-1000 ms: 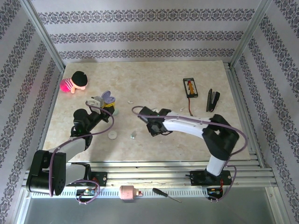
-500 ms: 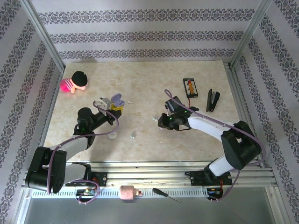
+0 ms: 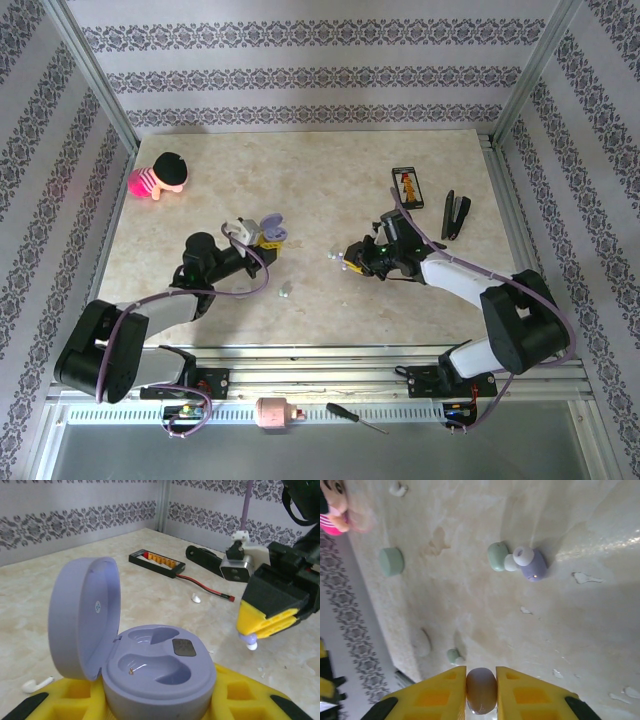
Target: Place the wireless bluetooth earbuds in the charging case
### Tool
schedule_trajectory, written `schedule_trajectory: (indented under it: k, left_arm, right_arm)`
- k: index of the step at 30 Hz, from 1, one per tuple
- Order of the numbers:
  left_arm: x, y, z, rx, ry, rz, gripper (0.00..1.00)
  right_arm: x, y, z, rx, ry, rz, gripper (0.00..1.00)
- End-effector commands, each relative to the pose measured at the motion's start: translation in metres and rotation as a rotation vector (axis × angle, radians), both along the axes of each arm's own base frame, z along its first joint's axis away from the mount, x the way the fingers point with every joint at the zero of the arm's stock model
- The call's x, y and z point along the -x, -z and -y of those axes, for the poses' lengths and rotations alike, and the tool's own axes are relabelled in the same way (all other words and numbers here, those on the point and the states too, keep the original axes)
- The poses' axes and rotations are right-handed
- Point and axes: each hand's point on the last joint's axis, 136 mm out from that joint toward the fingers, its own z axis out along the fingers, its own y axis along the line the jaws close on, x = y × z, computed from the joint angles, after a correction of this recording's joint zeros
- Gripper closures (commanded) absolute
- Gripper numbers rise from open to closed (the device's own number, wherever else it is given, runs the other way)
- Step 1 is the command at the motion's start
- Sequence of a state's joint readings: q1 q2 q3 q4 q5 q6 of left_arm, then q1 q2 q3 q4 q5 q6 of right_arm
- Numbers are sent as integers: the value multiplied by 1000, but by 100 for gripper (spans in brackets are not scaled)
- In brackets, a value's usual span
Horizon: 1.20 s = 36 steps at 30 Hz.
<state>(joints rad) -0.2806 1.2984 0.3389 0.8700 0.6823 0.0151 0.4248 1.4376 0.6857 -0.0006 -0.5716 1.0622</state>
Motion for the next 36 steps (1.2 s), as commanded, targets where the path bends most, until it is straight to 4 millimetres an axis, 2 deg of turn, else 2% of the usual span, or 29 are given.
schedule_trajectory:
  k: [1, 6, 12, 19, 22, 29, 36]
  left_arm:
    - [-5, -21, 11, 19, 26, 88, 74]
    - [-4, -17, 21, 12, 47, 97, 74]
    - [-4, -15, 37, -37, 65, 156, 74]
    - [-5, -16, 53, -64, 91, 207, 75]
    - [-5, -18, 57, -58, 98, 221, 75]
    - [-5, -18, 65, -56, 117, 221, 76]
    - [-8, -19, 70, -46, 120, 220, 76]
  right_arm:
    - [-5, -27, -8, -134, 13, 21, 81]
    - [-7, -38, -8, -183, 38, 28, 82]
    - [-8, -78, -22, -207, -30, 167, 80]
    - [-13, -124, -55, -240, -119, 308, 80]
    - [-17, -137, -68, -244, -145, 348, 79]
    - [-21, -143, -89, -242, -185, 370, 80]
    - [-22, -135, -98, -230, -202, 359, 80]
